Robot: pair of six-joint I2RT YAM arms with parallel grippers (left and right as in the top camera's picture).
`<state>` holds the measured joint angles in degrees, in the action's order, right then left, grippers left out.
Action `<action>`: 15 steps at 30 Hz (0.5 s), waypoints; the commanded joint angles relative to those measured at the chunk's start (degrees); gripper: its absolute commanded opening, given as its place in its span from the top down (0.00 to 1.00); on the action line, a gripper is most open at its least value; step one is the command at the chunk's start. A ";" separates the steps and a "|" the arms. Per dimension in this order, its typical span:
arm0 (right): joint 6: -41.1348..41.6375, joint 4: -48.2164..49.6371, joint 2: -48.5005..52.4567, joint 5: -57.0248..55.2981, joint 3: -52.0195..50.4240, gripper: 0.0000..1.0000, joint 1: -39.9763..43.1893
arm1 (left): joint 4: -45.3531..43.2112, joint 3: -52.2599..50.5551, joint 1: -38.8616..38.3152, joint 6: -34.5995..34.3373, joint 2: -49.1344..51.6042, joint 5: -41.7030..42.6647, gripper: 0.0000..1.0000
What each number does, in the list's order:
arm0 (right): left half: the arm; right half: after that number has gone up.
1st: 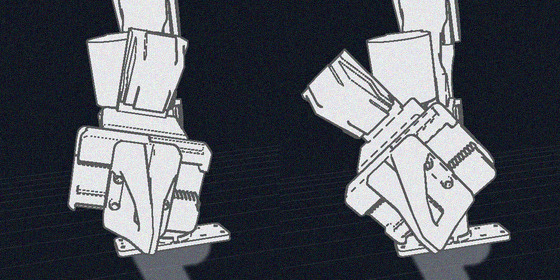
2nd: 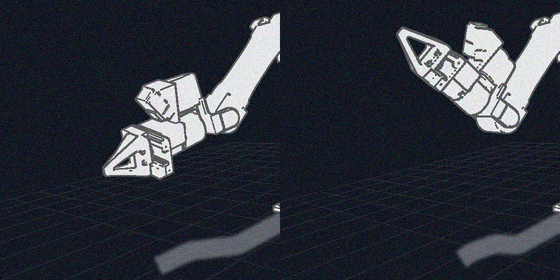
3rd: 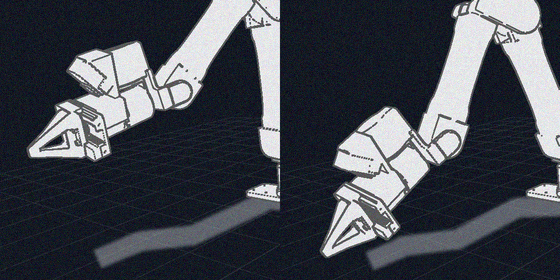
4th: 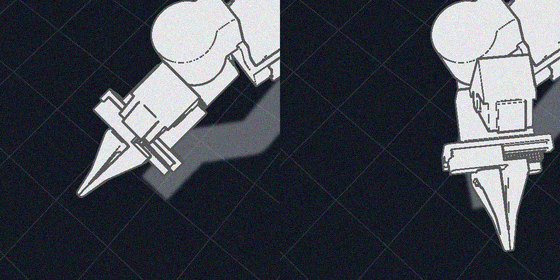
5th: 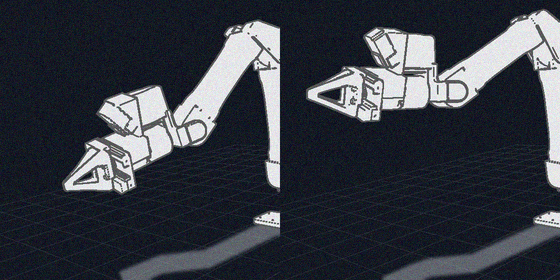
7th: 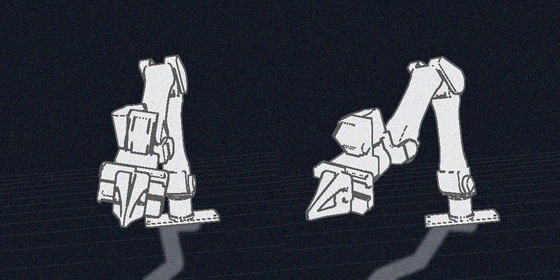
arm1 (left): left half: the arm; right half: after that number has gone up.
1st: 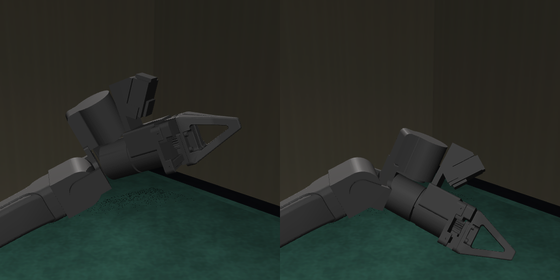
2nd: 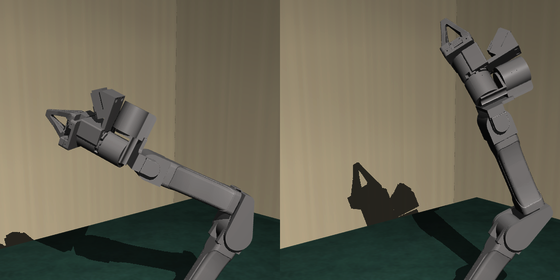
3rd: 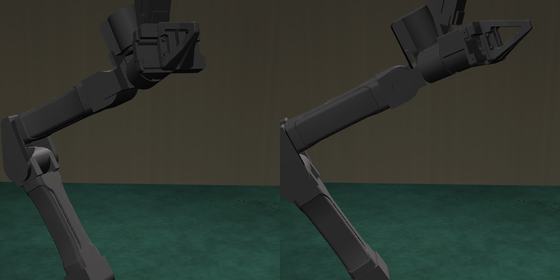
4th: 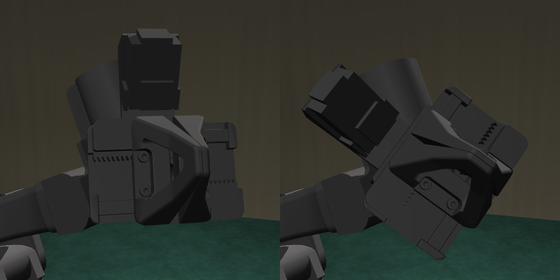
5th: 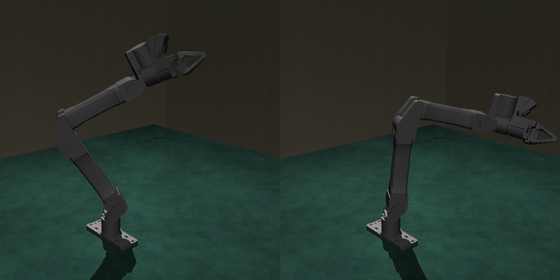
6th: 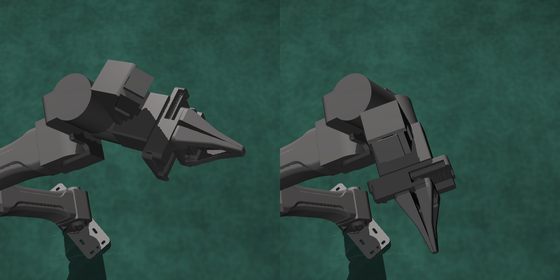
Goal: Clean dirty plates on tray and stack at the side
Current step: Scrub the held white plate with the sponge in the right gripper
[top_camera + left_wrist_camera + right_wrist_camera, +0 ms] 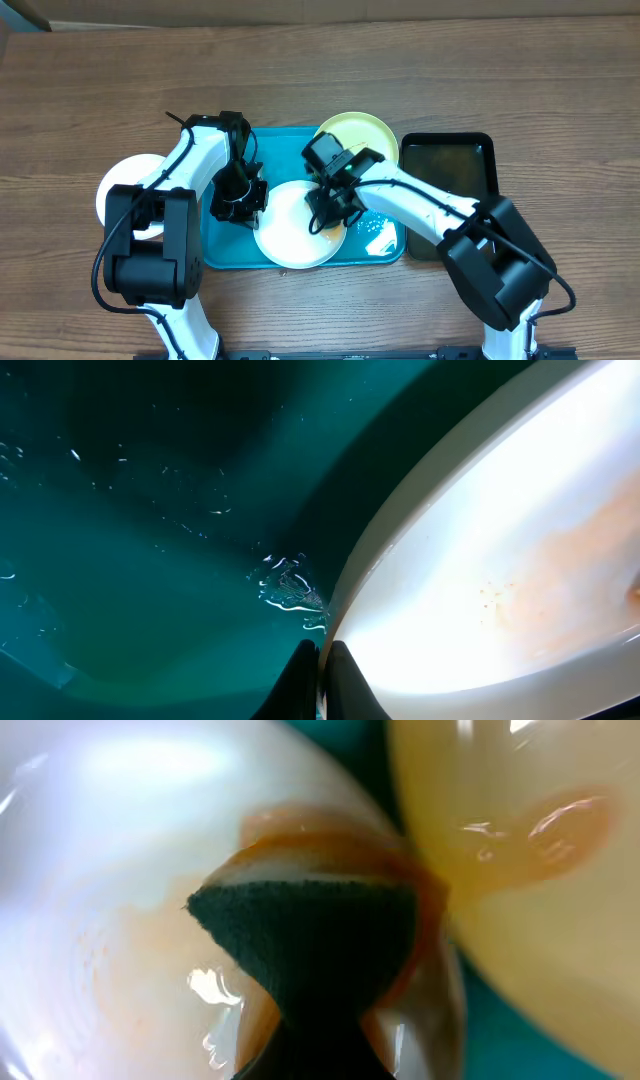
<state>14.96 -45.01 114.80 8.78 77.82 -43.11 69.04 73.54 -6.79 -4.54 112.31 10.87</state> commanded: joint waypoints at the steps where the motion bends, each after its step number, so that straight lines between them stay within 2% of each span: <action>1: -0.44 -2.12 0.31 4.50 -1.88 0.96 -3.39 | -0.09 -0.26 -0.55 -0.44 0.85 -0.31 0.96; 9: -0.44 -1.62 -0.04 9.40 1.42 0.96 -3.52 | -0.09 -0.26 -0.55 -0.44 0.85 -0.31 0.96; 15: 3.82 0.35 -3.41 9.73 3.91 0.96 1.75 | -0.09 -0.26 -0.55 -0.39 0.85 -0.31 0.96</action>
<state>15.79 -45.45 114.59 16.99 79.35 -44.73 68.99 73.54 -6.79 -4.54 112.31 10.50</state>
